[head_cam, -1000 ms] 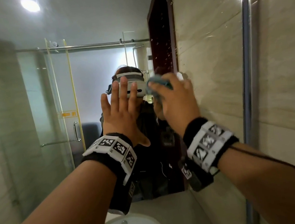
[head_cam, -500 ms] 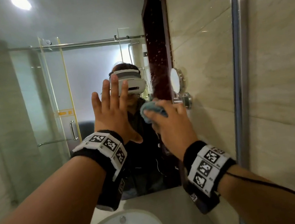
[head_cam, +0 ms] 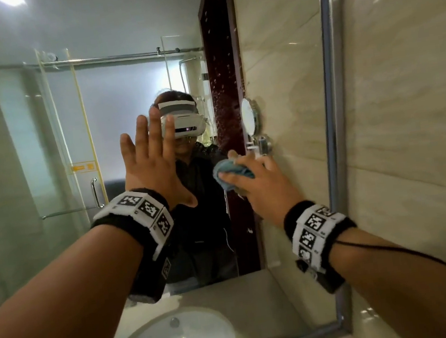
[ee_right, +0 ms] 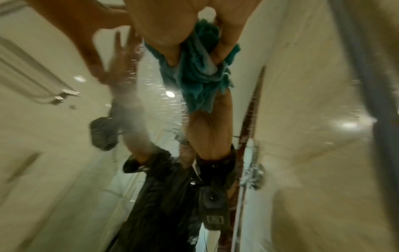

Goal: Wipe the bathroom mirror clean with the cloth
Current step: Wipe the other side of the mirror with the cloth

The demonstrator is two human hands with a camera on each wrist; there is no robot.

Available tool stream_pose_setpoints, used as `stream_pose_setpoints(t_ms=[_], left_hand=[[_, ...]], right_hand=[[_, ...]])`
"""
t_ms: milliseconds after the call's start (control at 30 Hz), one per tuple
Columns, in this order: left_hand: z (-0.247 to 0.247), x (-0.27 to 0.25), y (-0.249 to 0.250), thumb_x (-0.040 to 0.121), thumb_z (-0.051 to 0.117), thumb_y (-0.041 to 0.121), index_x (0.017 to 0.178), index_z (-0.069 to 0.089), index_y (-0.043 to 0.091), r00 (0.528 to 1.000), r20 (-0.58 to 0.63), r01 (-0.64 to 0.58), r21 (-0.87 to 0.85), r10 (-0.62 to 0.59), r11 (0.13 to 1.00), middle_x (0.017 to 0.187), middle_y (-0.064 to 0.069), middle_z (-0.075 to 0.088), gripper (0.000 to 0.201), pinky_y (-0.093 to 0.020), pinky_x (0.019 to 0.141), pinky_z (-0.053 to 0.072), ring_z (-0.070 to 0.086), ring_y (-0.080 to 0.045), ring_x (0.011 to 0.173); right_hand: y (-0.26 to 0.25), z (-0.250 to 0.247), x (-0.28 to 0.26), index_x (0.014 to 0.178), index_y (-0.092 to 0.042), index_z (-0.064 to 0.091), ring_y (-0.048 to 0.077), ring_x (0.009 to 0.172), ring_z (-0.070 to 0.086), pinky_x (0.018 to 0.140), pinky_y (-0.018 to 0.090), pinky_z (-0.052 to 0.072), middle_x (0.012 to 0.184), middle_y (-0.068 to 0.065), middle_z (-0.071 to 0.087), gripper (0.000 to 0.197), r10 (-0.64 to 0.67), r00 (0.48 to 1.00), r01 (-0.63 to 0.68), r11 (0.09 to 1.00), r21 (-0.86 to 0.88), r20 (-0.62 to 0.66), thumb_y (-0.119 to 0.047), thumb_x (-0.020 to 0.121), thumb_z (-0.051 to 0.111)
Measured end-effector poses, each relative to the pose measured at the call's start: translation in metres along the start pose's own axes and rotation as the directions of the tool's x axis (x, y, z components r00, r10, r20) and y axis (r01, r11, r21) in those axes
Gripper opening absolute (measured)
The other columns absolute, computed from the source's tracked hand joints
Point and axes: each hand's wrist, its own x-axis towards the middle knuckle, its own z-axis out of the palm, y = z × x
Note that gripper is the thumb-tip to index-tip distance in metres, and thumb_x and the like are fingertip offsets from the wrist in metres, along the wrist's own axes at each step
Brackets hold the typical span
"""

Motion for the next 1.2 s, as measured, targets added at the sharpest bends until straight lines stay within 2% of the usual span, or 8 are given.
stream_pose_setpoints(t_ms=[67,233,467,533,633,833,1033,1200], left_hand=[[-0.005,-0.003,0.001,0.049,0.065,0.081,0.138,-0.036,0.013,1.0,-0.008,-0.02,0.042,0.02,0.999,0.149,-0.012,-0.036,0.152,-0.052,0.103,-0.023,-0.028,-0.029,0.139],[-0.016,0.01,0.012,0.054,0.062,0.081,0.138,-0.037,0.014,0.986,-0.022,-0.166,0.051,0.167,0.985,0.15,-0.011,-0.033,0.146,-0.054,0.109,-0.015,-0.026,-0.029,0.14],[-0.01,0.032,0.025,0.04,0.067,0.083,0.13,-0.047,0.014,0.999,0.004,-0.04,0.0,0.04,0.999,0.142,-0.011,-0.046,0.161,-0.055,0.109,-0.015,-0.041,-0.029,0.13],[-0.01,0.03,0.026,0.04,0.067,0.084,0.131,-0.046,0.014,0.999,0.006,-0.043,-0.01,0.043,0.999,0.142,-0.011,-0.046,0.161,-0.055,0.109,-0.016,-0.041,-0.028,0.13],[-0.011,0.03,0.024,0.039,0.066,0.084,0.131,-0.046,0.015,0.999,0.003,-0.042,-0.018,0.042,0.999,0.141,-0.01,-0.047,0.161,-0.055,0.11,-0.015,-0.042,-0.028,0.13],[-0.011,0.029,0.024,0.038,0.066,0.085,0.131,-0.046,0.016,0.999,-0.015,-0.045,-0.031,0.044,0.999,0.143,-0.009,-0.045,0.161,-0.053,0.107,-0.019,-0.043,-0.026,0.129],[-0.011,0.029,0.024,0.037,0.066,0.085,0.131,-0.046,0.017,0.999,-0.014,-0.04,-0.043,0.039,0.998,0.143,-0.008,-0.046,0.161,-0.053,0.107,-0.019,-0.044,-0.026,0.128],[-0.008,0.03,0.023,0.038,0.065,0.086,0.131,-0.046,0.016,0.999,-0.022,-0.049,-0.051,0.048,0.997,0.142,-0.008,-0.046,0.161,-0.053,0.107,-0.019,-0.043,-0.027,0.13]], right_hand=[[0.023,-0.019,0.003,0.129,-0.032,0.053,0.037,0.108,0.043,0.089,0.042,0.046,0.136,0.005,0.042,0.051,0.179,0.983,-0.18,0.984,-0.007,-0.035,-0.009,0.085,0.063],[0.044,-0.044,0.005,0.14,-0.029,0.041,0.033,0.113,0.035,0.098,0.031,0.032,0.14,0.004,0.032,0.048,0.624,0.763,-0.632,0.775,0.008,-0.168,-0.011,0.095,0.044],[0.024,-0.027,-0.004,0.135,-0.032,0.047,0.031,0.107,0.035,0.089,0.041,0.045,0.136,0.006,0.04,0.049,0.203,0.975,-0.211,0.973,-0.091,-0.096,-0.014,0.09,0.054],[0.046,-0.034,0.002,0.137,-0.032,0.045,0.032,0.11,0.036,0.094,0.039,0.041,0.137,0.005,0.037,0.046,0.424,0.887,-0.434,0.901,-0.019,-0.182,-0.016,0.094,0.049],[0.058,-0.039,0.008,0.138,-0.034,0.041,0.03,0.12,0.034,0.104,0.036,0.033,0.139,0.003,0.031,0.047,0.73,0.63,-0.71,0.679,0.186,-0.265,-0.014,0.096,0.042],[0.037,-0.033,-0.014,0.141,-0.035,0.037,0.029,0.116,0.031,0.1,0.035,0.037,0.142,0.001,0.028,0.055,0.361,0.928,-0.364,0.931,-0.022,-0.095,-0.013,0.092,0.047],[0.077,-0.041,-0.012,0.139,-0.031,0.043,0.03,0.119,0.041,0.106,0.038,0.035,0.132,0.006,0.035,0.05,0.724,0.641,-0.704,0.687,0.183,-0.255,-0.012,0.092,0.049],[0.021,-0.021,-0.027,0.137,-0.037,0.041,0.022,0.114,0.028,0.1,0.038,0.042,0.136,-0.004,0.031,0.058,0.367,0.929,-0.366,0.93,0.035,-0.033,-0.007,0.089,0.051]])
